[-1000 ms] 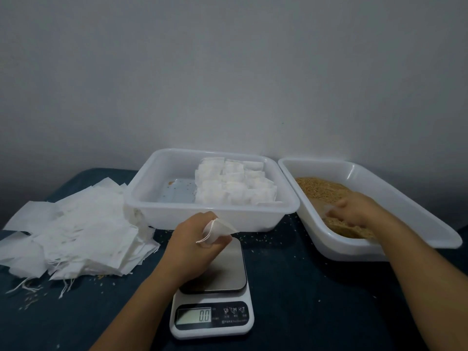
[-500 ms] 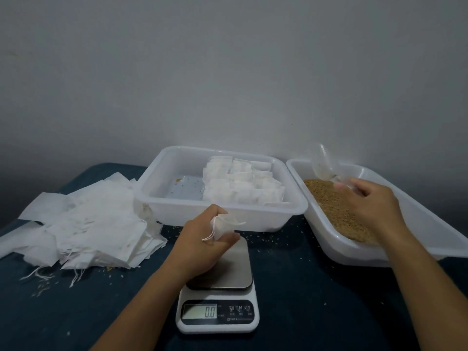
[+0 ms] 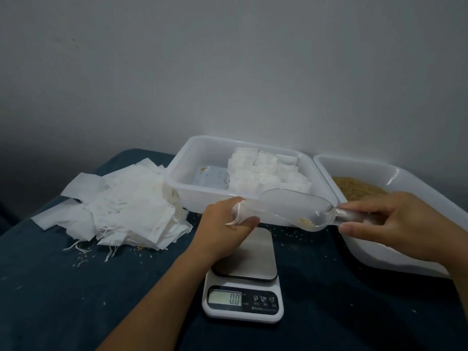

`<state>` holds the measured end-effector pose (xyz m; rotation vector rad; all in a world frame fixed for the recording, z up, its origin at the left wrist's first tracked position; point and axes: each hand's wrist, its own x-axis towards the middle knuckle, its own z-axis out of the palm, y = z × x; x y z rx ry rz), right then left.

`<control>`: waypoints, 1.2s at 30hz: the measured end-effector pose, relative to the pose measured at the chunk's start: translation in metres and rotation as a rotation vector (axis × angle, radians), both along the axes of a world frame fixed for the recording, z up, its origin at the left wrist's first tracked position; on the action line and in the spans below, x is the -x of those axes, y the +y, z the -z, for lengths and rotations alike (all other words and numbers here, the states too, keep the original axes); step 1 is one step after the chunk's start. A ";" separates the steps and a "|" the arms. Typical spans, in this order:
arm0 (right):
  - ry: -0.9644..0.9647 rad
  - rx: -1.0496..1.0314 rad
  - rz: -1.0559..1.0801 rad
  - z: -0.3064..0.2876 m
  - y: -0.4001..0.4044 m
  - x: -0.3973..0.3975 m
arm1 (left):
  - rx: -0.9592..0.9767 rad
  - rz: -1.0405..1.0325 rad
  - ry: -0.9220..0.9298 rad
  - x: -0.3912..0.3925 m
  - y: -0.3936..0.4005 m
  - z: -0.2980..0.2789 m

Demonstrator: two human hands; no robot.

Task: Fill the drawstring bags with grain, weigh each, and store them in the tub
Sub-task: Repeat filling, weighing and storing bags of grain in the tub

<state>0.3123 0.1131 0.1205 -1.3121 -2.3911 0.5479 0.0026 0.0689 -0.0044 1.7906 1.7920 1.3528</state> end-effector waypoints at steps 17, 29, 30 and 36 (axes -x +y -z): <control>-0.170 -0.094 -0.103 -0.030 -0.002 0.023 | 0.036 0.020 0.075 -0.002 0.002 0.004; -0.409 -0.228 -0.126 -0.059 0.006 0.040 | 0.065 0.022 0.053 -0.003 0.004 0.006; -0.419 -0.225 -0.125 -0.061 0.006 0.041 | 0.065 0.021 0.054 -0.003 0.005 0.006; -0.481 -0.257 -0.118 -0.068 0.006 0.047 | 0.058 0.030 0.038 -0.002 0.004 0.006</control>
